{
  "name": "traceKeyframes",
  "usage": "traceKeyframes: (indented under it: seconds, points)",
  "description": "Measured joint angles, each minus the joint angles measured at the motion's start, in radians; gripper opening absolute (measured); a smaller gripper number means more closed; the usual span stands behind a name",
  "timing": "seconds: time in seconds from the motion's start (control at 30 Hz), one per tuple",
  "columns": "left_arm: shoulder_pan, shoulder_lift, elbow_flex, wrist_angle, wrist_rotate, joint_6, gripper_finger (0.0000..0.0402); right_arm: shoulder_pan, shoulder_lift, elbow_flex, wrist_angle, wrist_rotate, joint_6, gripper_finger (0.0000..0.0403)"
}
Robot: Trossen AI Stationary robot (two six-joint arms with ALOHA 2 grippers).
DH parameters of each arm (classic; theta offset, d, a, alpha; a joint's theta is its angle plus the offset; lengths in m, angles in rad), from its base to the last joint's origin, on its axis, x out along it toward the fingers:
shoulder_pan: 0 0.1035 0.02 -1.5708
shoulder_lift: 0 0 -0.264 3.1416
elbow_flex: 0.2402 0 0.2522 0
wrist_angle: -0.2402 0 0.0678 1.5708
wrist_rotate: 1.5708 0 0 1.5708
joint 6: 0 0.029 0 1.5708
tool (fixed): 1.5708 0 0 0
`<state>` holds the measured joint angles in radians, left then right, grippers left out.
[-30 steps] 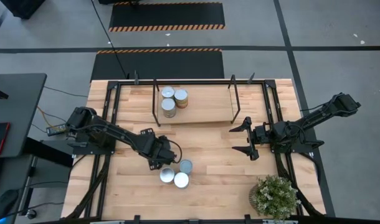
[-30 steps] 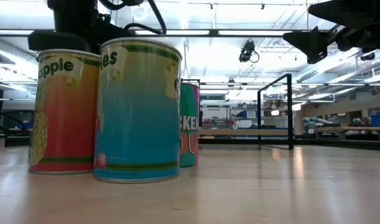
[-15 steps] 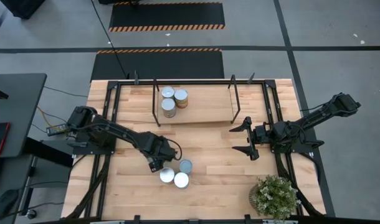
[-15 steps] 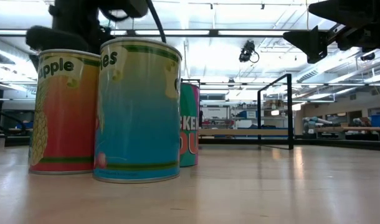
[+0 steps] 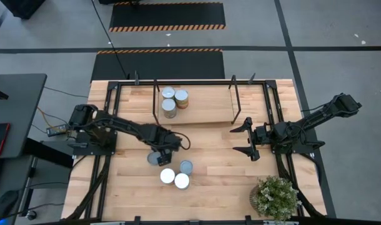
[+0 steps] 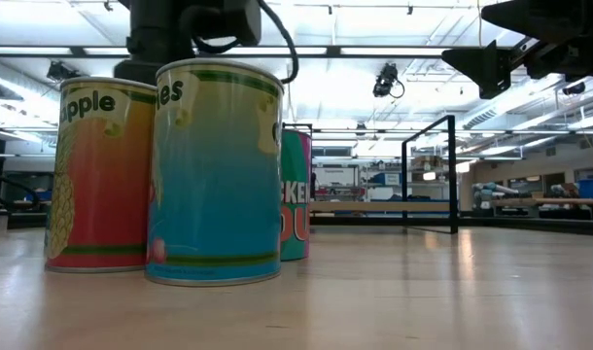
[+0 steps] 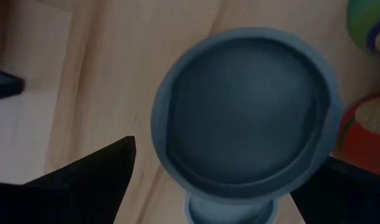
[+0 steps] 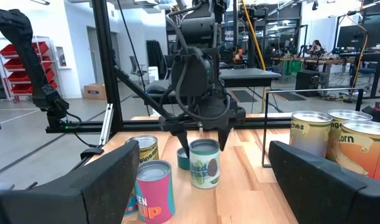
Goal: Pick and place cans onto a shelf
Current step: Put the canned mixed vegetables on the shelf
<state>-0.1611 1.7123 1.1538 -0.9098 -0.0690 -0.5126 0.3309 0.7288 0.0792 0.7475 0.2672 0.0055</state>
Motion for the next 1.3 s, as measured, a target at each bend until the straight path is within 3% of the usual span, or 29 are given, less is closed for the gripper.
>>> traceKeyframes:
  seconds: [0.27, 0.77, 1.07, 1.3]
  points:
    - [0.003, 0.003, 0.0, 0.074, -0.006, 0.0, 0.0379, 0.0, 0.0, 0.0, 0.0, 0.0, -0.004, 0.0364]
    - [0.019, 0.003, 0.001, 0.136, -0.011, -0.024, 0.0294, 0.0, 0.0, 0.0, 0.001, 0.0, -0.001, 0.0364]
    - [0.073, 0.005, 0.006, 0.211, -0.003, -0.025, 0.0296, 0.0, 0.0, 0.0, 0.001, 0.02, -0.007, 0.0364]
    - [0.13, 0.005, 0.133, 0.217, 0.002, 0.007, 0.0297, 0.0, 0.0, 0.0, 0.016, 0.022, -0.008, 0.0364]
